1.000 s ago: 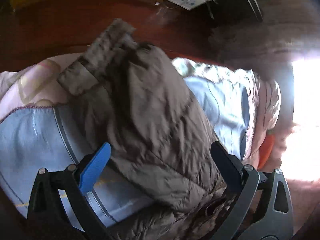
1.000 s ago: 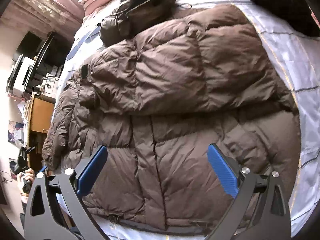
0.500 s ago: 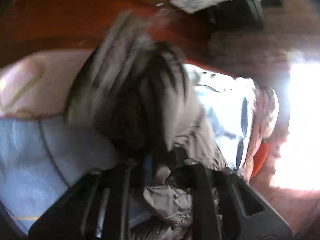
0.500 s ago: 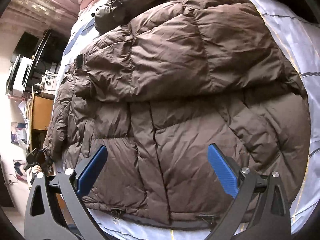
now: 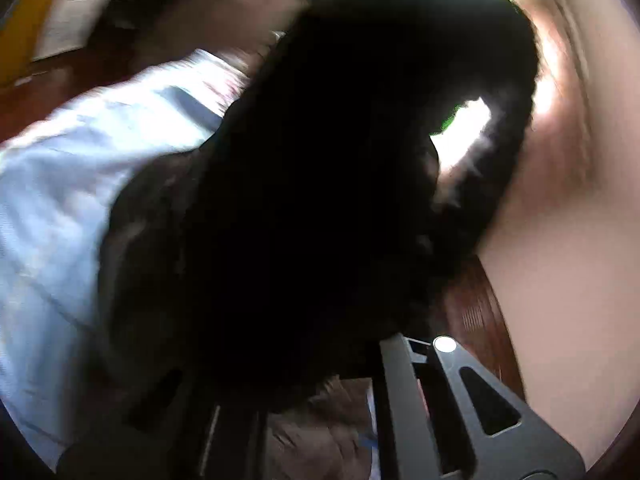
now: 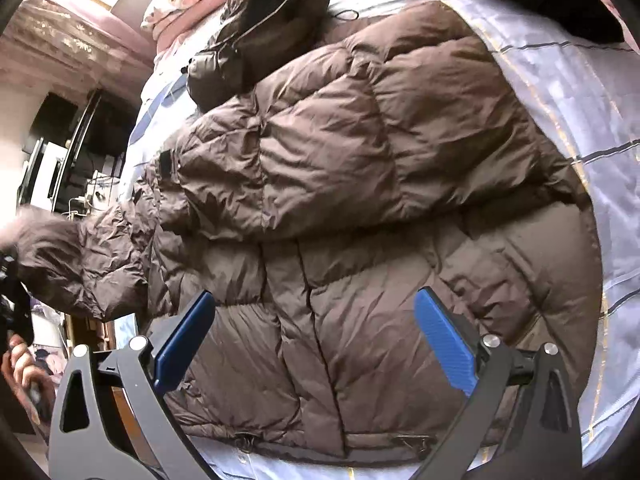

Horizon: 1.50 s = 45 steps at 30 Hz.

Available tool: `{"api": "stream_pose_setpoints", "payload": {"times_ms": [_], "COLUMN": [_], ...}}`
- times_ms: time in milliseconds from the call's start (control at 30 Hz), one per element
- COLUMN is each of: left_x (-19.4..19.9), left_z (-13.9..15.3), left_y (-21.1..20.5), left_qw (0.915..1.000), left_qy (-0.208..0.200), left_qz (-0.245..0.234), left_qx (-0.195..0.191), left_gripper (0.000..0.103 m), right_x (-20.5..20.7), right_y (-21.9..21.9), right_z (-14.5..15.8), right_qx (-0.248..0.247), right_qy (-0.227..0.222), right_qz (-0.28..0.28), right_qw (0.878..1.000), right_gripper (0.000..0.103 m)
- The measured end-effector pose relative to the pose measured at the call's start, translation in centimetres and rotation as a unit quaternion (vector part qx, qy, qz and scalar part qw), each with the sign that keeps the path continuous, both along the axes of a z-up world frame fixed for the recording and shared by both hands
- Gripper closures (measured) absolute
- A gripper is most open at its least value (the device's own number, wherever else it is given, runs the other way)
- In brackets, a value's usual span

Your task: Fold large clothes

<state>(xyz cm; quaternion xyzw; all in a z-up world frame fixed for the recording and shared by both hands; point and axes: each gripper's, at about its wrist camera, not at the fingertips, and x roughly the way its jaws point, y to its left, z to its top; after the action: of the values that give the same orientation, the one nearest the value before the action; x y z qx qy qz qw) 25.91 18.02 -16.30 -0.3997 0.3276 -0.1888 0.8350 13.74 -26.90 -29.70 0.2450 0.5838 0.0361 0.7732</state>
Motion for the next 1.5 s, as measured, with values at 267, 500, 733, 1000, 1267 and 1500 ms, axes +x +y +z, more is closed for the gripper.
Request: {"api": "stream_pose_setpoints", "payload": {"times_ms": [267,500,733,1000,1267,1500], "left_x": [2.2,3.0,3.7,5.0,5.1,5.2], "left_z": [-4.5,-2.2,-5.7,-11.2,-15.3,-17.2], "left_y": [-16.0,-12.9,-11.0,-8.3,-4.2,-3.3], "left_qw": [0.9771,0.9884,0.9825,0.9492,0.9317,0.9184], "left_qy": [0.065,0.019,0.114,0.214,0.298,0.32], "left_qz": [-0.184,-0.131,-0.091,-0.022,0.011,0.005], "left_qx": [0.085,0.075,0.116,0.23,0.208,0.233], "left_gripper": [0.077,0.004,0.002,0.002,0.002,0.002], "right_x": [0.1,0.0,0.4,1.4,3.7,4.9], "right_y": [-1.3,-3.0,-2.4,-2.1,-0.1,2.0], "right_z": [0.1,0.4,-0.5,-6.0,-6.7,-2.0], "right_qx": [-0.005,0.002,0.011,0.09,0.113,0.079], "right_qy": [0.008,0.006,0.007,0.053,-0.003,-0.097], "right_qz": [-0.017,-0.047,-0.041,-0.063,-0.046,-0.021], "right_qw": [1.0,0.999,0.999,0.993,0.992,0.992], "right_gripper": [0.003,0.003,0.003,0.003,0.053,0.071]}}
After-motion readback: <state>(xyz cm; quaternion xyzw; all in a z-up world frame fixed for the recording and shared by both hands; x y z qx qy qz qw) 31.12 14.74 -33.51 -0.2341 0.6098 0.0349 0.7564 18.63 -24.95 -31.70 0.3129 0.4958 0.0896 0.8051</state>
